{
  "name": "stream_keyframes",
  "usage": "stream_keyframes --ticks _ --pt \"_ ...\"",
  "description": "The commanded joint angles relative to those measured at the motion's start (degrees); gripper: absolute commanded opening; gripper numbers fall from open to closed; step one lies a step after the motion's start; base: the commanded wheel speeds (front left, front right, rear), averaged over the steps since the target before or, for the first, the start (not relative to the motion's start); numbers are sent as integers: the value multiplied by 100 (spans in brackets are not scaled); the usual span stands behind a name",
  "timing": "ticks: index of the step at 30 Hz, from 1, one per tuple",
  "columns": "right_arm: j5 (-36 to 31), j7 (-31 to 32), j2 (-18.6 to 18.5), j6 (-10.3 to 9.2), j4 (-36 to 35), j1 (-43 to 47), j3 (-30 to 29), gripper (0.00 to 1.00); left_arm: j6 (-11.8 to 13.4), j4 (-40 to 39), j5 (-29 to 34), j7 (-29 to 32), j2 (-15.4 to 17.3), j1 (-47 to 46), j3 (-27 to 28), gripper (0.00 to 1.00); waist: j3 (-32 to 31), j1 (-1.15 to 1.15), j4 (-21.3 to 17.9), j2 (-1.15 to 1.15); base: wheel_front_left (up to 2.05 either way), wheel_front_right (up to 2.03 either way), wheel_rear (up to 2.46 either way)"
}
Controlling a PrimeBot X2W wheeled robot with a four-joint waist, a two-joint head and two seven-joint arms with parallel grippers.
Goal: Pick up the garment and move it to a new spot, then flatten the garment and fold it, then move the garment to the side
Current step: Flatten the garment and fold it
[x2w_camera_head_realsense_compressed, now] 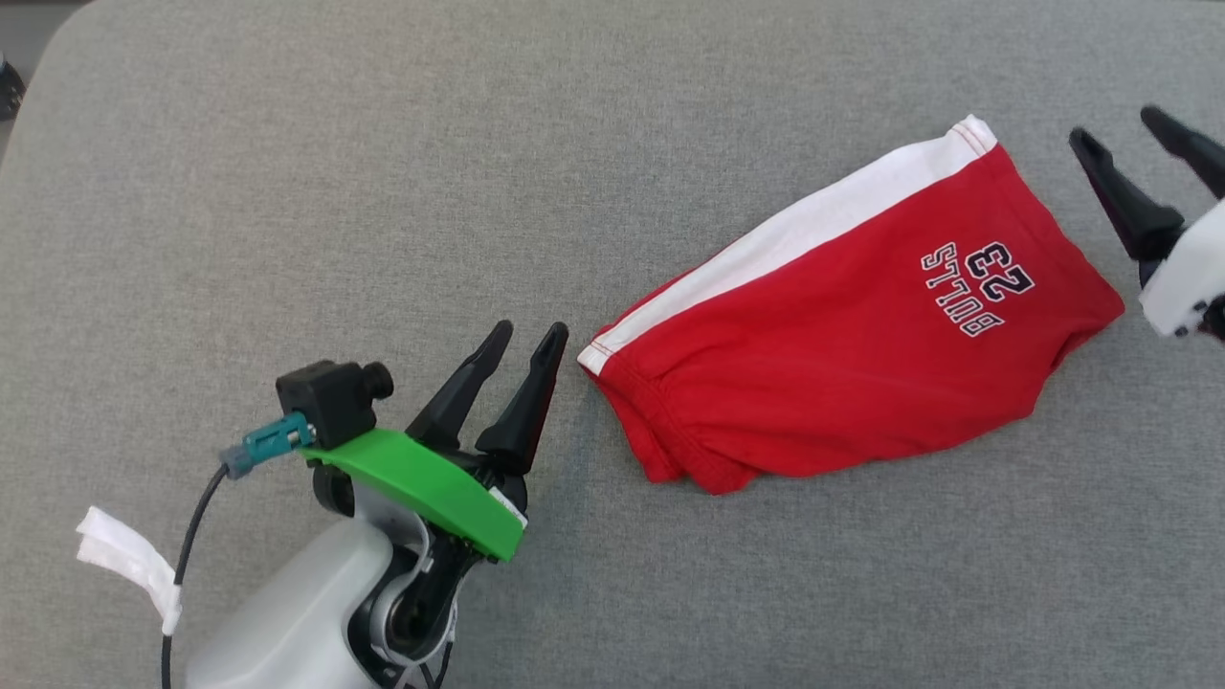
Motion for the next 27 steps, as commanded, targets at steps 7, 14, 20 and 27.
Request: stream_keyframes --ticks 7,14,20,27 --pt "458 -524 -380 -10 88 1217 -177 100 800 -761 2331 -145 -292 1086 967 100 -486 0 129 0 0 0 0" --pt "297 -571 -451 -10 326 1684 -303 100 995 -1119 4258 -148 -803 1971 1568 100 -473 0 504 0 0 0 0" --pt "-88 -143 -108 -10 899 1299 -347 100 788 -994 4933 -149 -1271 2272 1802 100 -331 0 907 0 0 0 0" --pt "-488 426 140 -10 1906 943 -390 100 417 -855 5302 -149 -1641 2383 1921 100 -174 0 1366 0 0 0 0"
